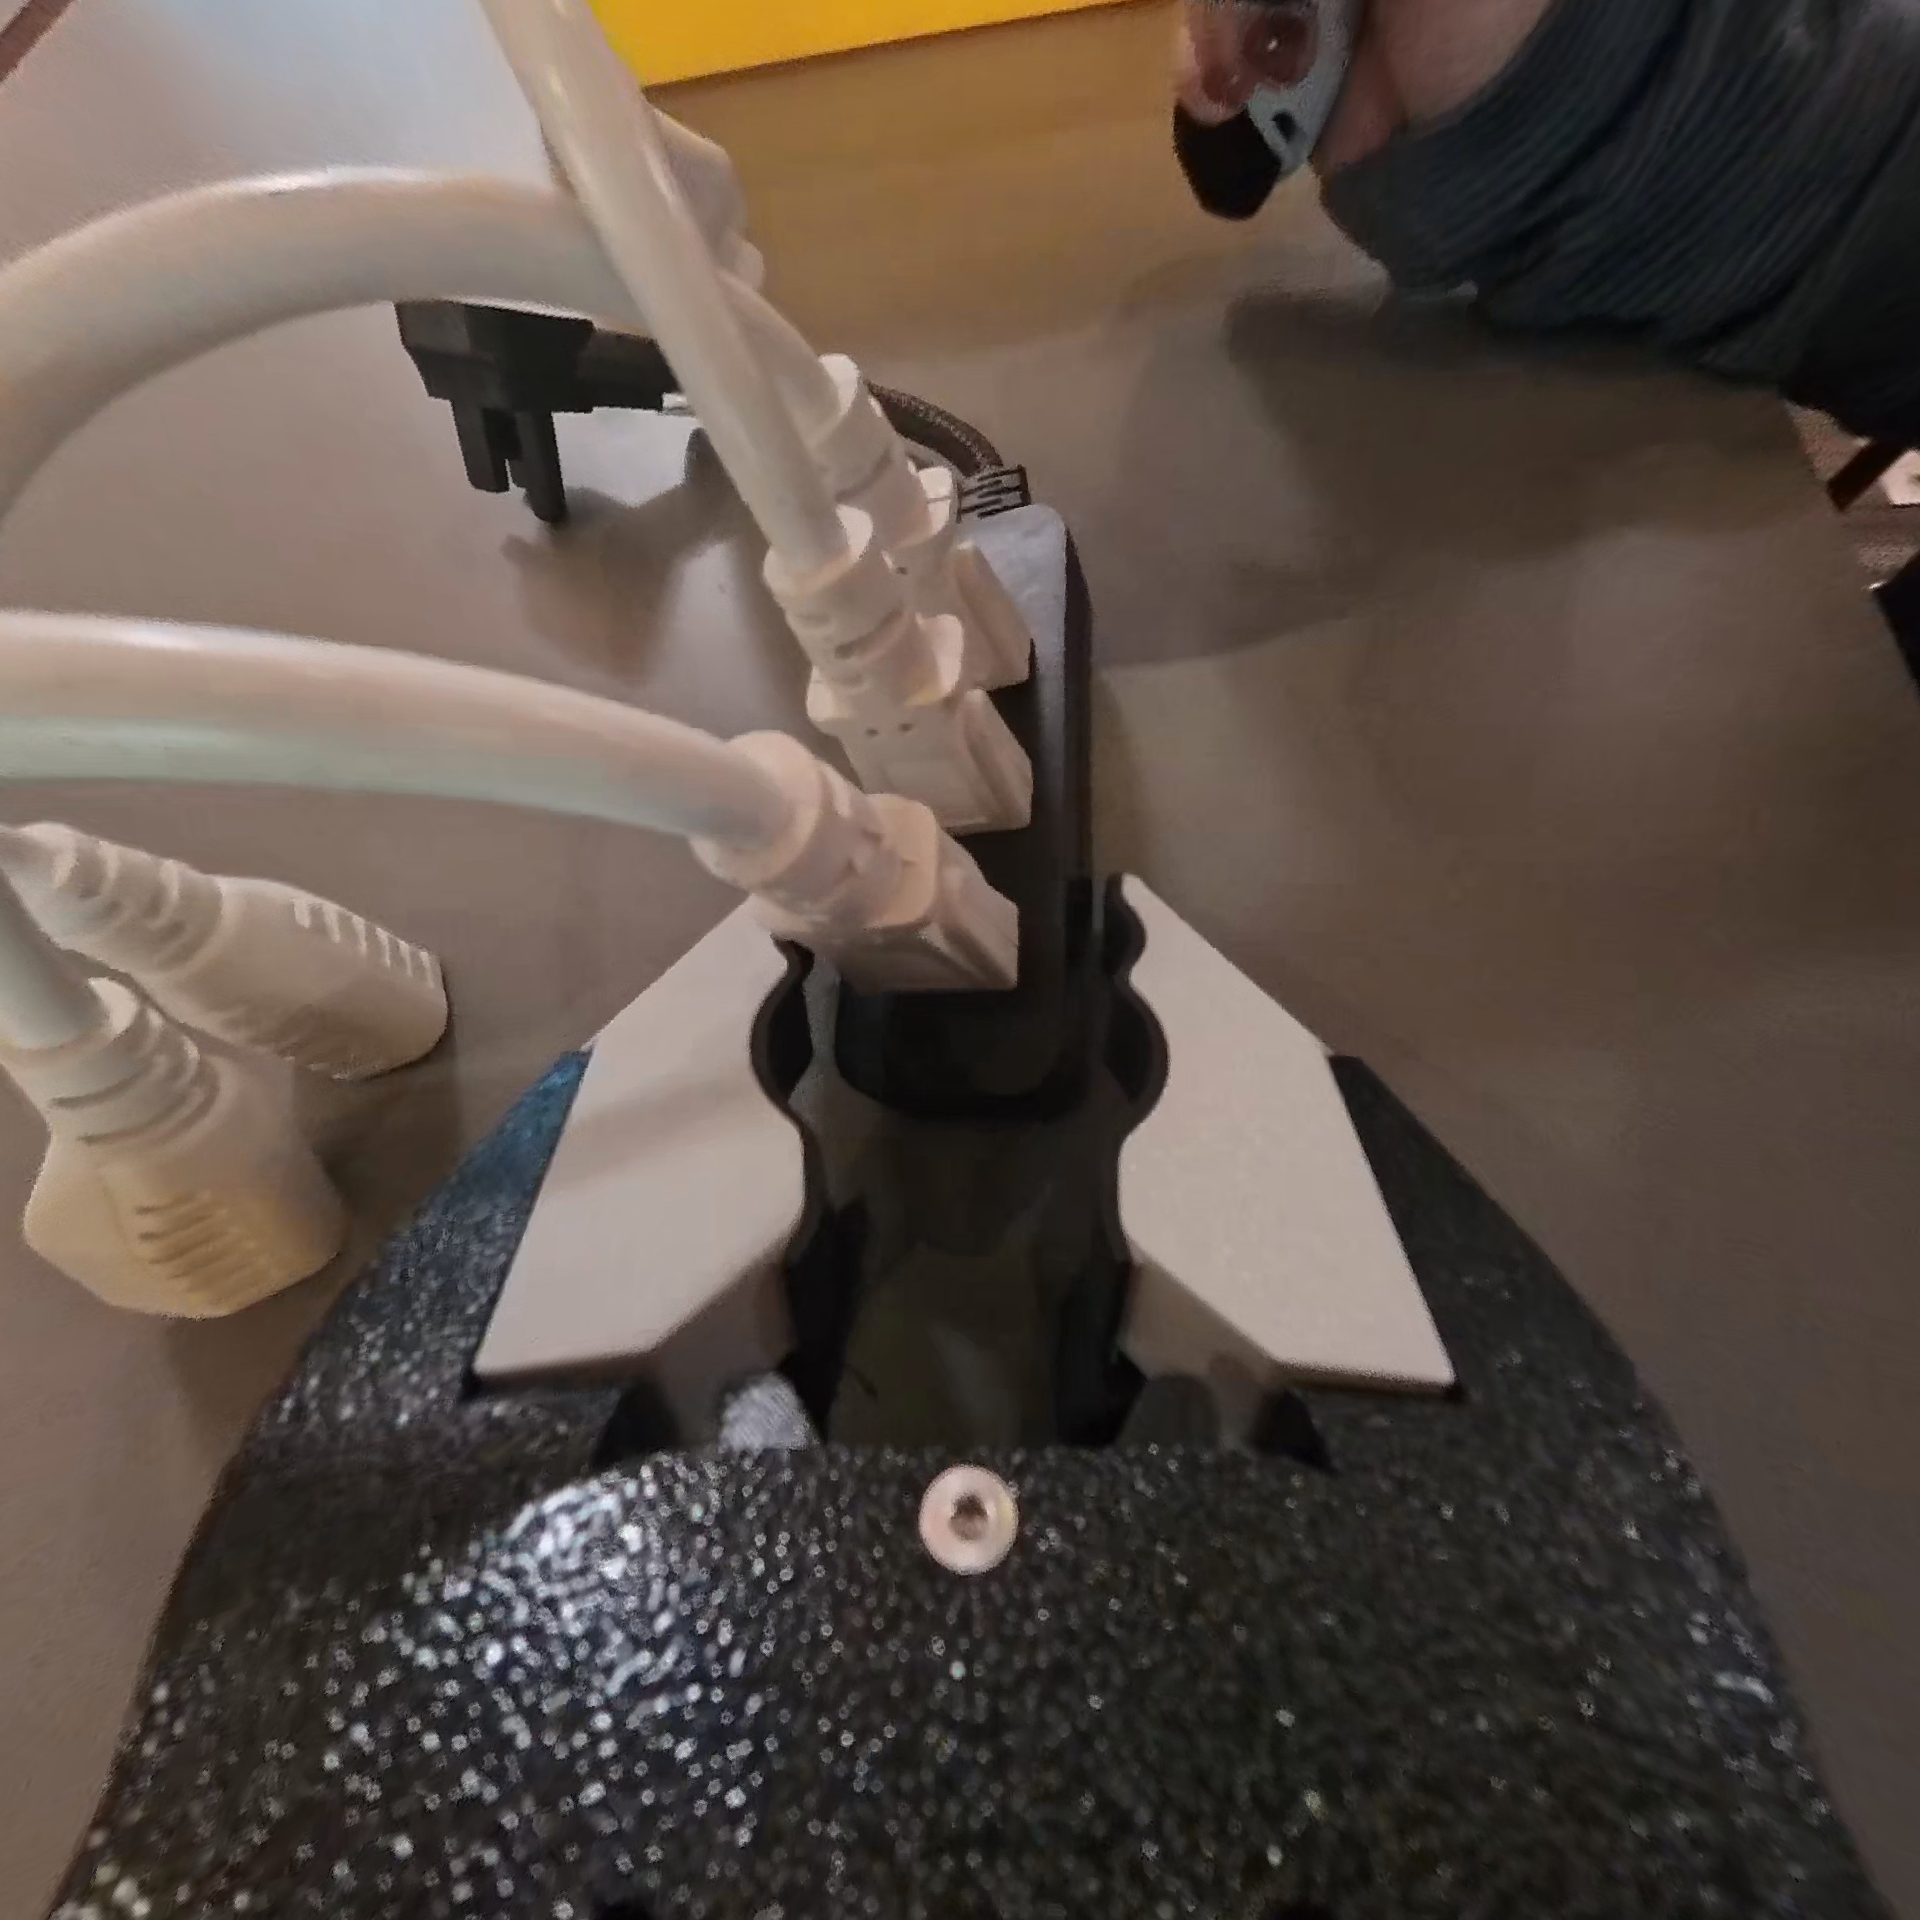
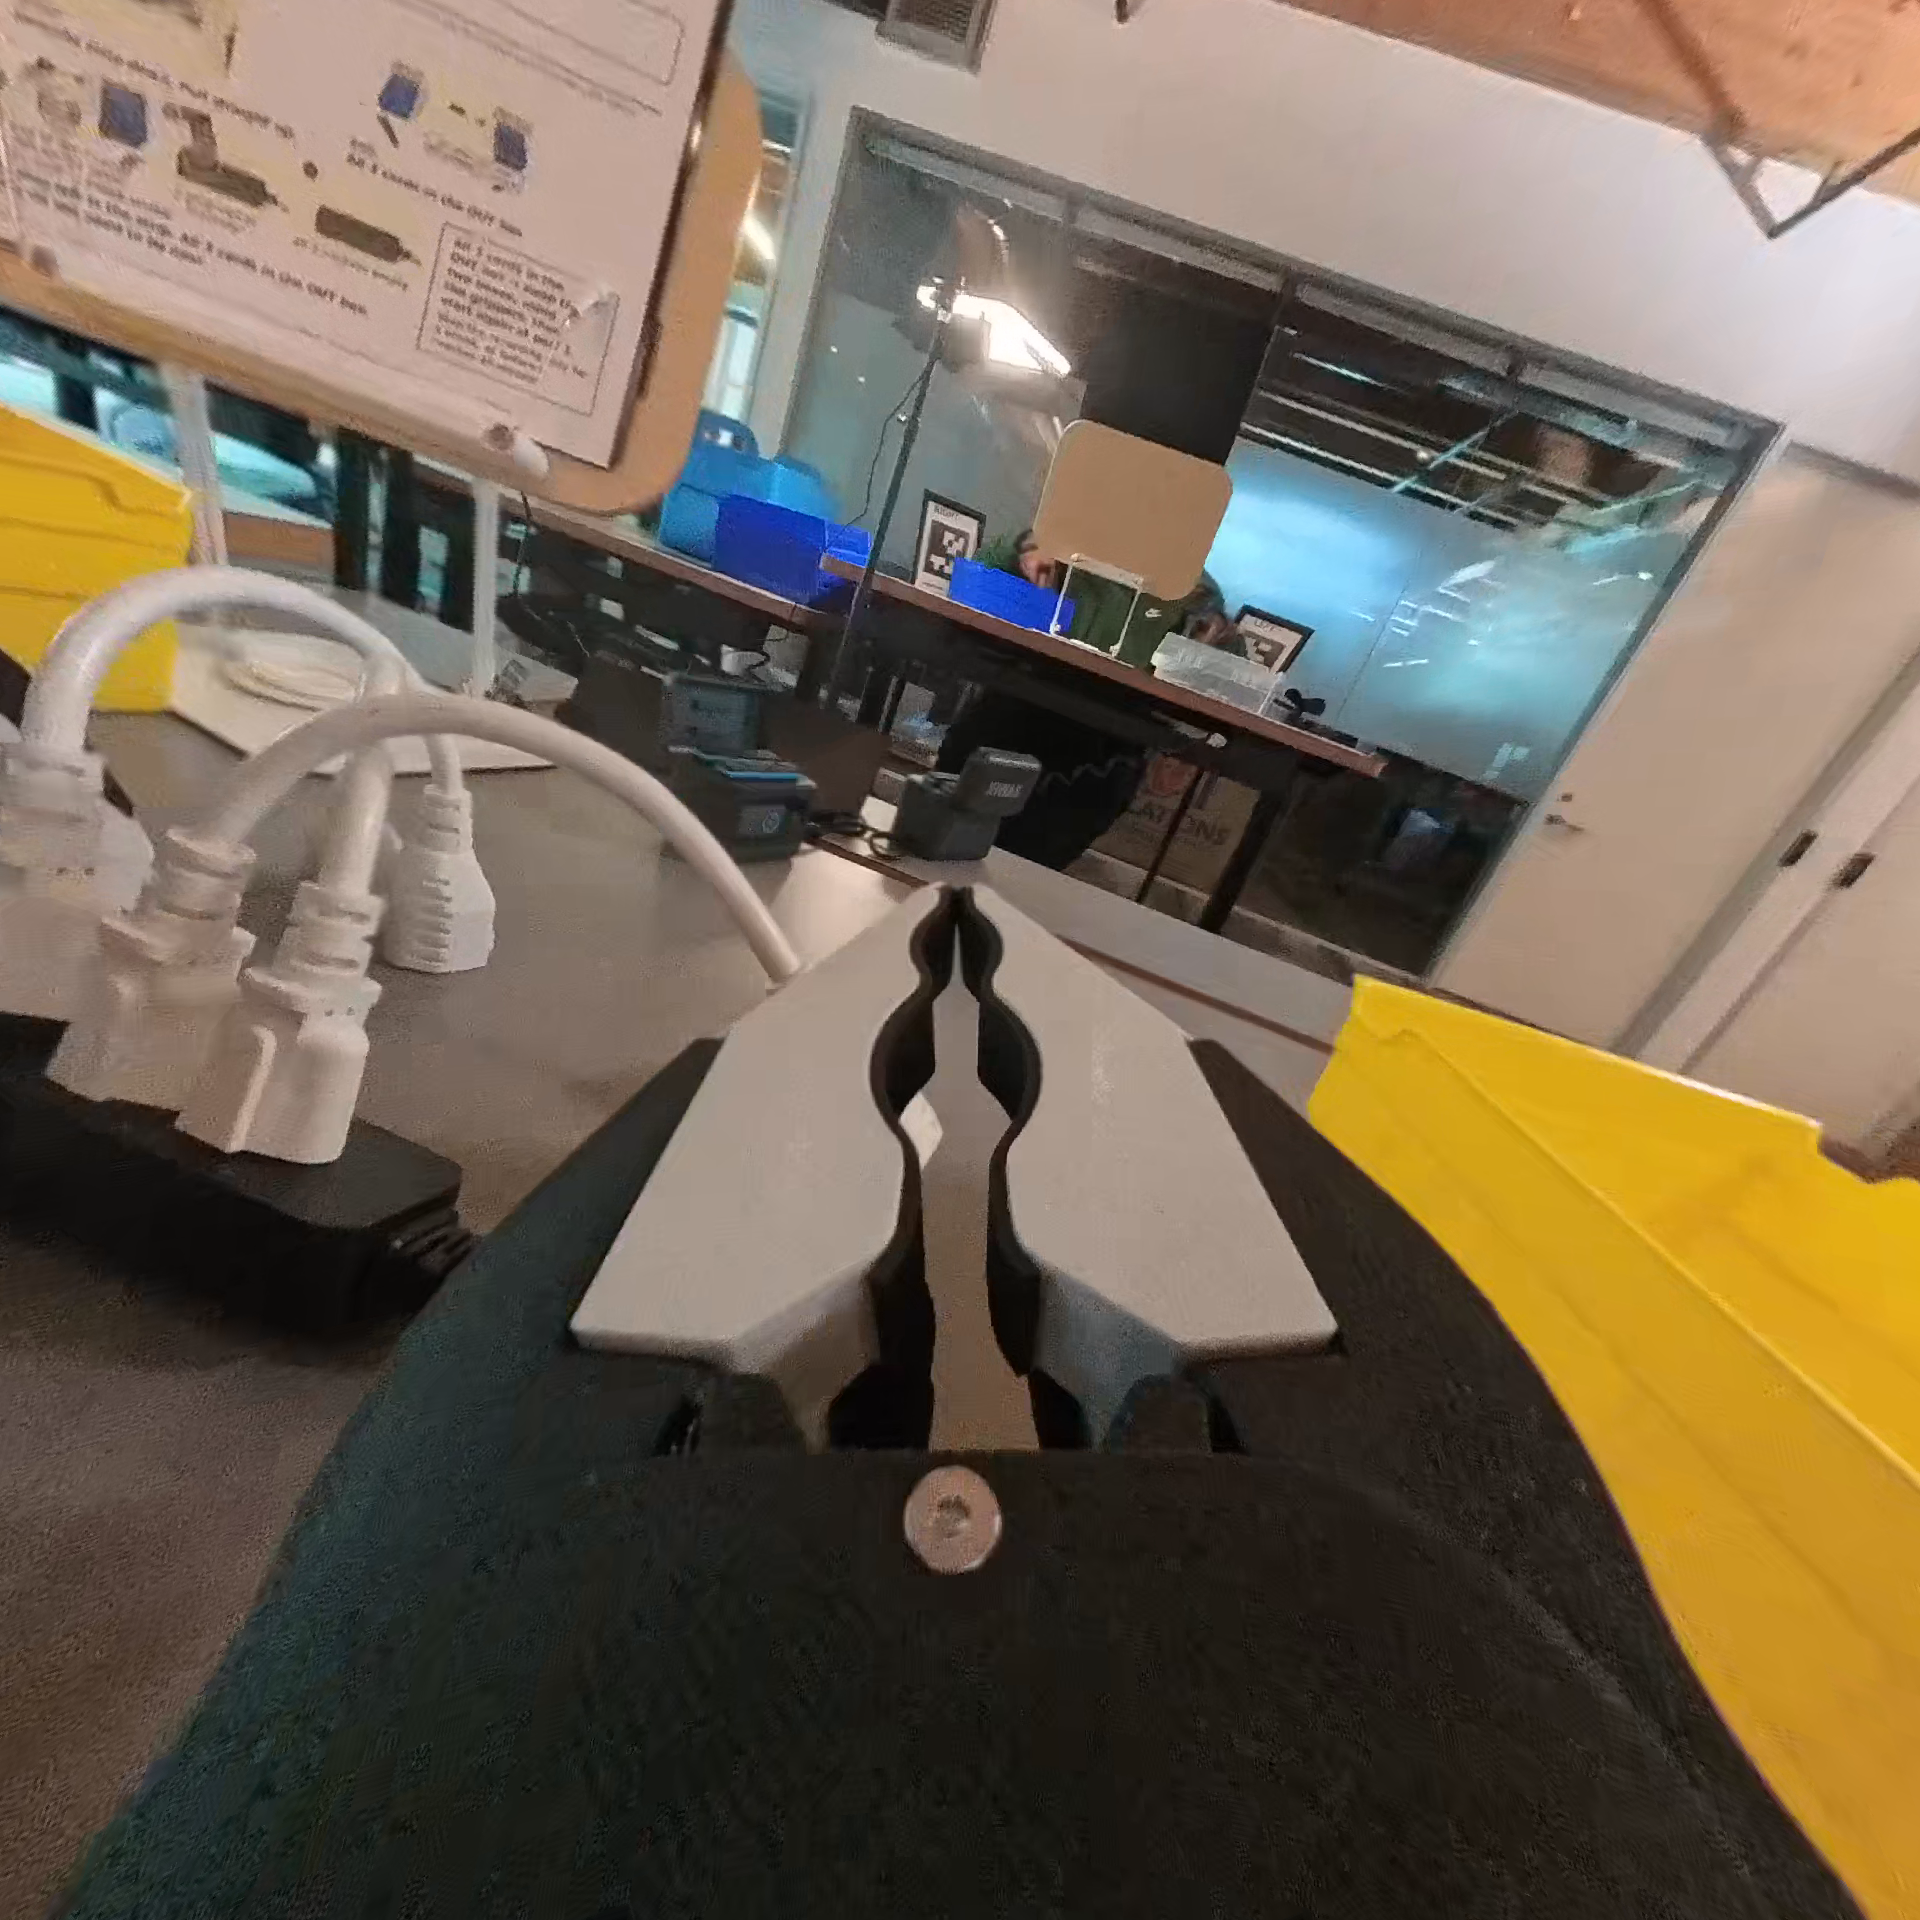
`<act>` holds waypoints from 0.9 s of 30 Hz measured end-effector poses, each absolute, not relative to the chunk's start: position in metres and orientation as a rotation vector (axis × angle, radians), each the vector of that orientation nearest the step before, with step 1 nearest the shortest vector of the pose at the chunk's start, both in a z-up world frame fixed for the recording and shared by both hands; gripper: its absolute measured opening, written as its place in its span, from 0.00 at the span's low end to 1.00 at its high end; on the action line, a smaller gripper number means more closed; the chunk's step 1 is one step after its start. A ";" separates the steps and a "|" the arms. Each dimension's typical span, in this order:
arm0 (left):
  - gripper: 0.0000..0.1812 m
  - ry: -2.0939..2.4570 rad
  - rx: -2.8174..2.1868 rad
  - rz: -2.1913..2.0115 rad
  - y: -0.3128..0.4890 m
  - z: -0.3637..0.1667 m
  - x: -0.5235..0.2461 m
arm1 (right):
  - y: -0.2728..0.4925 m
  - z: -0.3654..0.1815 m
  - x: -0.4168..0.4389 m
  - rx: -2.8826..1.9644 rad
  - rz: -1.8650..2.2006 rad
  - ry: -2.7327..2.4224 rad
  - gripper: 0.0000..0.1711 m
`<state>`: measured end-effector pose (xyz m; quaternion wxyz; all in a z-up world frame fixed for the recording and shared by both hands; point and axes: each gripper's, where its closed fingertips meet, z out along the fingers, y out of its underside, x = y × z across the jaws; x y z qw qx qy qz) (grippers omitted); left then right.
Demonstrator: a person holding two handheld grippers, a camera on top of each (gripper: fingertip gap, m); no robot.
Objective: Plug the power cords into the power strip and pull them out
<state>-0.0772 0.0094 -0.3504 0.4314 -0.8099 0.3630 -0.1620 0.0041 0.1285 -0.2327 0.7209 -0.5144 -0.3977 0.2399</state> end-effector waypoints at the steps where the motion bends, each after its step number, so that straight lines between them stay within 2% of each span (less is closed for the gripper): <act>1: 0.30 0.901 -2.002 -0.410 0.010 -0.348 -0.077 | 0.131 -0.232 0.007 -1.151 0.562 -0.851 0.00; 15: 0.39 0.623 -1.762 -0.605 0.018 -0.298 -0.098 | 0.112 -0.245 -0.013 -1.091 0.734 -0.997 0.00; 18: 0.38 0.628 -1.766 -0.630 0.017 -0.298 -0.097 | 0.088 -0.240 -0.018 -0.940 0.836 -1.117 0.10; 21: 0.35 0.692 -1.788 -0.604 0.016 -0.304 -0.091 | 0.065 -0.247 -0.023 -0.779 0.845 -1.292 0.29; 24: 0.27 0.748 -1.821 -0.543 0.016 -0.312 -0.087 | 0.054 -0.256 -0.031 -0.673 0.826 -1.410 0.44; 26: 0.18 0.787 -1.839 -0.486 0.018 -0.318 -0.084 | 0.051 -0.256 -0.037 -0.627 0.838 -1.426 0.47; 27: 0.16 0.808 -1.836 -0.474 0.019 -0.319 -0.080 | 0.052 -0.256 -0.039 -0.613 0.848 -1.430 0.47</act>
